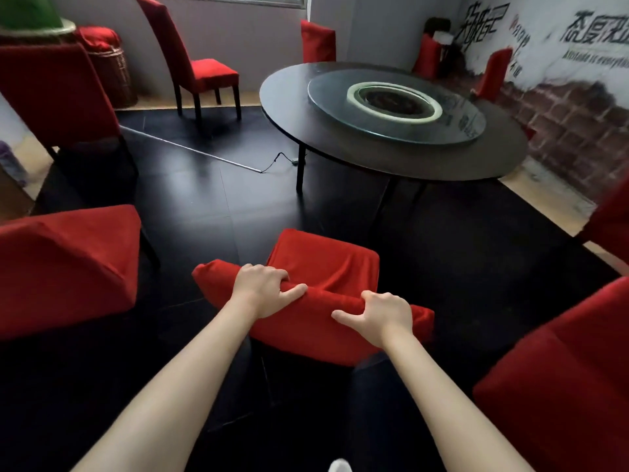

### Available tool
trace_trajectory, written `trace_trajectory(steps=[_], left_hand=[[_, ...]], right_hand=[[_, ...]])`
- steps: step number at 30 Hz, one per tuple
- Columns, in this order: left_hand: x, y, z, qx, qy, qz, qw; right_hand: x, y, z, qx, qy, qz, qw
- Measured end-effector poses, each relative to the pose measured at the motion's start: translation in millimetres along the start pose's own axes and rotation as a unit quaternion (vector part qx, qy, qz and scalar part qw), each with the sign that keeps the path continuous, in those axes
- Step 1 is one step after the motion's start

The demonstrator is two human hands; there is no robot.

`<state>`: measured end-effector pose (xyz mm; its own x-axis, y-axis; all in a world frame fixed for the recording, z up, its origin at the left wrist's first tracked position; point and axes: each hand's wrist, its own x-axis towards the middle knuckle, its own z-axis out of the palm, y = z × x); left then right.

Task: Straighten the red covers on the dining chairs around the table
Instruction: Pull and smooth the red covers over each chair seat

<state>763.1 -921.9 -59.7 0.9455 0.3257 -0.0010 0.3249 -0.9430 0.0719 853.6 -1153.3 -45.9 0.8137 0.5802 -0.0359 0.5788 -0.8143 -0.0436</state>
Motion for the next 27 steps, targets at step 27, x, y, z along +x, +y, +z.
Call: trace_trajectory(steps=[27], left_hand=[[50,-20,4,0.021,0.057,0.043,0.997]], right_hand=[[20,-14,0,0.017,0.036,0.060,0.997]])
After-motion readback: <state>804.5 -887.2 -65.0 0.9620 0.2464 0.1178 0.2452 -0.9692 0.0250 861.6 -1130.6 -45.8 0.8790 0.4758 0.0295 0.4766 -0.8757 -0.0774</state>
